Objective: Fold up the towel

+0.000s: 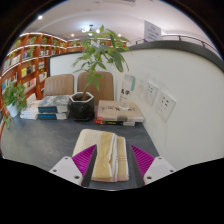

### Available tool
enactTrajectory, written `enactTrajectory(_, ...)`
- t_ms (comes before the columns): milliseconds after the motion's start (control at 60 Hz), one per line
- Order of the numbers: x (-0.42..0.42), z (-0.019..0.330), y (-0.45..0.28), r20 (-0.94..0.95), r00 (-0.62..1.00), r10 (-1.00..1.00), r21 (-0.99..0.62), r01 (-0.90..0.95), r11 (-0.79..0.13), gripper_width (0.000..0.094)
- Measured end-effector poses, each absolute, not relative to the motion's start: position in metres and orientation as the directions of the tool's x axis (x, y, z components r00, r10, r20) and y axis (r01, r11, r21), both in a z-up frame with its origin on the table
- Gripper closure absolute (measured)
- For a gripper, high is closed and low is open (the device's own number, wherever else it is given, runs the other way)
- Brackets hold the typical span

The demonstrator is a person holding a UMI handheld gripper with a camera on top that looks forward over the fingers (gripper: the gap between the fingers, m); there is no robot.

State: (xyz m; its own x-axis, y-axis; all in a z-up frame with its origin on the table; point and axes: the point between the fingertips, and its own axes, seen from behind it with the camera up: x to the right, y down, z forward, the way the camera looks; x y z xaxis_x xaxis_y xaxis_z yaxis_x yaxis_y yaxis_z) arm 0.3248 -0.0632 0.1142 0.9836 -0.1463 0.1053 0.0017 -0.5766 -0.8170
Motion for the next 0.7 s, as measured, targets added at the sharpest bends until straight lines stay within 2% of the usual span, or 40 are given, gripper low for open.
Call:
enactTrajectory(200, 0.23, 0.199, -0.095, 0.093, 0.992, -0.087, -0.865, 0.037, -0.501, 0.0273)
enactTrajectory(350, 0.154, 0.243, -0.135, 0.055, 0.997, -0.058, -0.894, 0.024, -0.448, 0.0251)
enactTrajectory(517, 0.09, 0.265, -0.182, 0.03, 0.999, -0.035, -0.907, 0.012, -0.42, 0.0248)
enactTrajectory(700, 0.035, 0.262, -0.219, 0.026, 0.999, 0.023, -0.907, 0.033, -0.42, 0.0247)
